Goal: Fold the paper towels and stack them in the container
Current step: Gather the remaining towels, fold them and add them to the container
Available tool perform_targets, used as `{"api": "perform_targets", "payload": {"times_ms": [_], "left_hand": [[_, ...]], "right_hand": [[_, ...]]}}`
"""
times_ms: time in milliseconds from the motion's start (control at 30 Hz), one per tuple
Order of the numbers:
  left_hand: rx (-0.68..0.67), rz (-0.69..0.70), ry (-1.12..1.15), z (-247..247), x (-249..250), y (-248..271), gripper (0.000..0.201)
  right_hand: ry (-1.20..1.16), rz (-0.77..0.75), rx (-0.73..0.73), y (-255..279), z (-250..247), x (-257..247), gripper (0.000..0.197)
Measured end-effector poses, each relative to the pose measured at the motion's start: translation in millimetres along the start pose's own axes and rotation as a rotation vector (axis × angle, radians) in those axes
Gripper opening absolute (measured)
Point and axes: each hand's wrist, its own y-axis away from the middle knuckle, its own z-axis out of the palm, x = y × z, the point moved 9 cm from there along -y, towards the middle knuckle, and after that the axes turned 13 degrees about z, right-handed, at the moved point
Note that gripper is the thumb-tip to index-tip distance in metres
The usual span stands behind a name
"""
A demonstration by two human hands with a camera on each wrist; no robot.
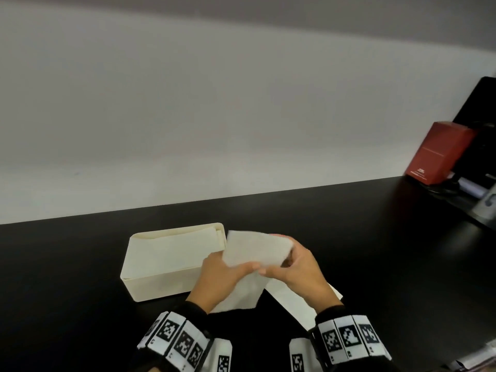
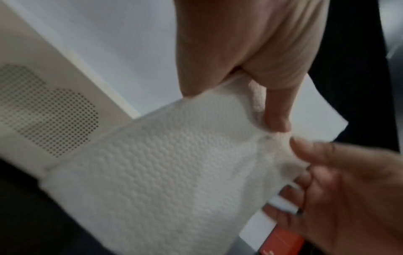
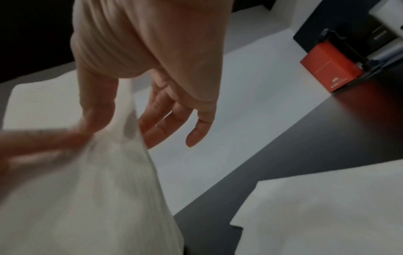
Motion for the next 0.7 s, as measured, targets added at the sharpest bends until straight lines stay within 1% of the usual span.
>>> {"api": "perform_targets", "payload": {"times_ms": [33, 67, 167, 233, 300, 333, 400, 467, 533, 567, 633, 700], "left_hand": [[0.058, -0.036, 0.11, -6, -2, 0, 0.021], [0.099, -0.063, 0.216, -10, -2, 1, 0.021], [0.195, -0.086, 0.494, -25, -1, 2, 0.025], [0.256, -0.055, 0.562, -44, 0, 1, 0.029], [0.338, -0.043, 0.572, -70, -5, 1, 0.035], [0.377, -0.042, 0.551, -85, -9, 1, 0.035], [0.471, -0.066, 0.473, -117, -20, 3, 0.025], [0.531, -0.081, 0.342, -147, -29, 5, 0.017], [0.57, -0.073, 0.205, -170, -33, 7, 0.015], [0.592, -0.079, 0.133, -180, -37, 8, 0.017], [0.623, -0.13, -0.057, -197, -46, 10, 0.029], [0.612, -0.181, -0.245, -208, -54, 9, 0.039]], "right_hand": [[0.005, 0.03, -0.04, -3, 6, 6, 0.054], [0.055, 0.069, -0.082, -4, 14, 13, 0.047], [0.219, 0.148, -0.16, -7, 32, 30, 0.019], [0.226, 0.17, -0.149, -12, 33, 33, 0.014], [0.176, 0.167, -0.141, -18, 34, 28, 0.01], [0.139, 0.164, -0.137, -22, 36, 22, 0.007], [0.059, 0.15, -0.113, -32, 41, 9, 0.004], [-0.006, 0.126, -0.066, -45, 49, -4, 0.008], [-0.035, 0.099, -0.028, -58, 63, -18, 0.017], [-0.04, 0.09, -0.016, -65, 72, -23, 0.023], [-0.025, 0.091, 0.007, -76, 90, -31, 0.034], [0.017, 0.095, 0.04, -86, 105, -36, 0.04]]}}
